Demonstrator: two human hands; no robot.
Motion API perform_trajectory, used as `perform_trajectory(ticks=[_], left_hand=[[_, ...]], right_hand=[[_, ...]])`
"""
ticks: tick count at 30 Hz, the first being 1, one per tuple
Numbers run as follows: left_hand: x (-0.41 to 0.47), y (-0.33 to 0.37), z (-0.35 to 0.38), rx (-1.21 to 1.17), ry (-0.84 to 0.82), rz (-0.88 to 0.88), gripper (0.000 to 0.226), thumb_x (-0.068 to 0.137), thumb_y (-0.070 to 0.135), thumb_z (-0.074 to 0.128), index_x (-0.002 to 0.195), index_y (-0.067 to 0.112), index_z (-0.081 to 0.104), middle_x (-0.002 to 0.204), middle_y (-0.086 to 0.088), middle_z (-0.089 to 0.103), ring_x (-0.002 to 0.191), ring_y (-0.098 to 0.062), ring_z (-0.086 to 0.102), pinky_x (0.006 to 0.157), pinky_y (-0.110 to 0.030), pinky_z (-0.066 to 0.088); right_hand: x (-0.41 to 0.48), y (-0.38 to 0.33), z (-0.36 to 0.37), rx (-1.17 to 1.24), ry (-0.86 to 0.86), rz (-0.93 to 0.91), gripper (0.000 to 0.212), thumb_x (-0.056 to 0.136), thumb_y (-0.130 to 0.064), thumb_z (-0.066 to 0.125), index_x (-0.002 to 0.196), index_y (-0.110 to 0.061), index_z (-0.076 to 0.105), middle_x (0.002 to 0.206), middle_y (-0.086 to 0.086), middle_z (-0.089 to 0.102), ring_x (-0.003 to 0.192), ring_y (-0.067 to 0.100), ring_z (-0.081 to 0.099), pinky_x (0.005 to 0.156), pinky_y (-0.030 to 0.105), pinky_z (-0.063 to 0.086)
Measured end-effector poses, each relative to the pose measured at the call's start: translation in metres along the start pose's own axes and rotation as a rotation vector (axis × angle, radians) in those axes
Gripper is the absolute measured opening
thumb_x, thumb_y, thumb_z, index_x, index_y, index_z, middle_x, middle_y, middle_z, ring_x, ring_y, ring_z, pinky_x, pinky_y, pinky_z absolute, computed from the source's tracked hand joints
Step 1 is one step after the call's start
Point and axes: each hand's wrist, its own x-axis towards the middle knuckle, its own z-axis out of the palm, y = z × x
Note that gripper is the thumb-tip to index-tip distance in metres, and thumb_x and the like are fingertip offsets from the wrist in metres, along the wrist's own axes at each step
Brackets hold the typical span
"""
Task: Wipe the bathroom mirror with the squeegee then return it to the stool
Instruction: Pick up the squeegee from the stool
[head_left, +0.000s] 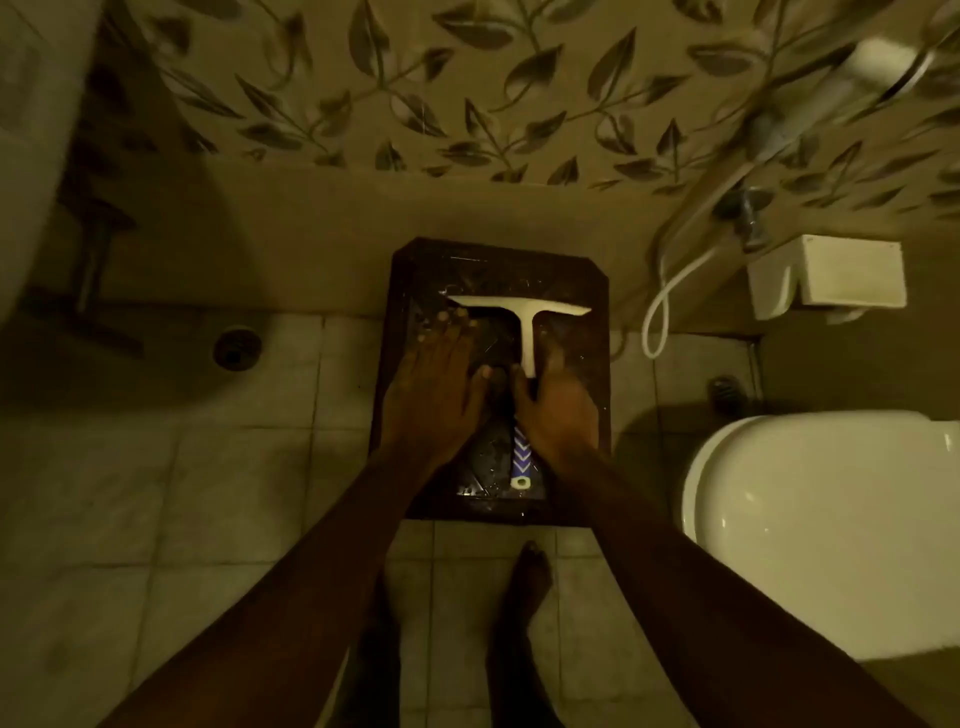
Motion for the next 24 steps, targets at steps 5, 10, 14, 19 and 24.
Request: perform_trajectory(ticks=[5, 10, 14, 19, 24], left_hand=[[0.004, -0.002, -0.012, -0.001, -0.004, -0.007, 0.057, 0.099, 0.043, 0.023, 0.145, 0.010, 0.034, 0.154, -0.008, 0.033, 0.145, -0.020, 0.019, 0.115, -0.031, 0.009], [-0.002, 0.004, -0.074, -0.125, 0.087, -0.043, 0.048, 0.100, 0.037, 0.034, 0.142, 0.012, 0.040, 0.151, -0.007, 0.038, 0.144, -0.022, 0.023, 0.115, -0.037, 0.016], [-0.012, 0.016, -0.152, -0.187, 0.187, -0.021, 0.044, 0.101, 0.033, 0.038, 0.140, 0.012, 0.044, 0.149, -0.005, 0.041, 0.142, -0.017, 0.025, 0.115, -0.031, 0.013], [-0.022, 0.021, -0.254, -0.254, 0.254, 0.067, 0.047, 0.100, 0.034, 0.037, 0.140, 0.009, 0.043, 0.147, -0.009, 0.043, 0.141, -0.020, 0.029, 0.115, -0.035, 0.017], [-0.039, 0.004, -0.340, -0.214, 0.382, 0.158, 0.045, 0.100, 0.034, 0.041, 0.140, 0.014, 0.042, 0.145, -0.004, 0.045, 0.138, -0.017, 0.034, 0.110, -0.029, 0.021]], right_hand=[[0.005, -0.010, 0.000, 0.173, -0.046, 0.178, 0.035, 0.094, -0.043, 0.054, 0.109, -0.011, 0.052, 0.089, 0.006, 0.067, 0.079, 0.026, 0.066, 0.069, 0.040, 0.054], [-0.009, -0.052, -0.034, 0.303, 0.006, 0.170, 0.019, 0.092, -0.034, 0.060, 0.100, -0.019, 0.054, 0.078, -0.011, 0.060, 0.075, 0.014, 0.065, 0.059, 0.024, 0.047], [-0.034, -0.113, -0.081, 0.396, 0.147, 0.143, 0.018, 0.090, -0.030, 0.062, 0.101, -0.016, 0.056, 0.078, -0.004, 0.063, 0.073, 0.019, 0.065, 0.063, 0.031, 0.050], [-0.072, -0.199, -0.137, 0.594, 0.290, 0.142, 0.012, 0.092, -0.026, 0.060, 0.102, -0.020, 0.056, 0.077, -0.009, 0.061, 0.069, 0.012, 0.063, 0.061, 0.033, 0.053], [-0.111, -0.277, -0.170, 0.792, 0.352, 0.086, 0.009, 0.095, -0.022, 0.054, 0.103, -0.018, 0.055, 0.073, -0.002, 0.061, 0.052, -0.001, 0.056, 0.048, 0.018, 0.043]])
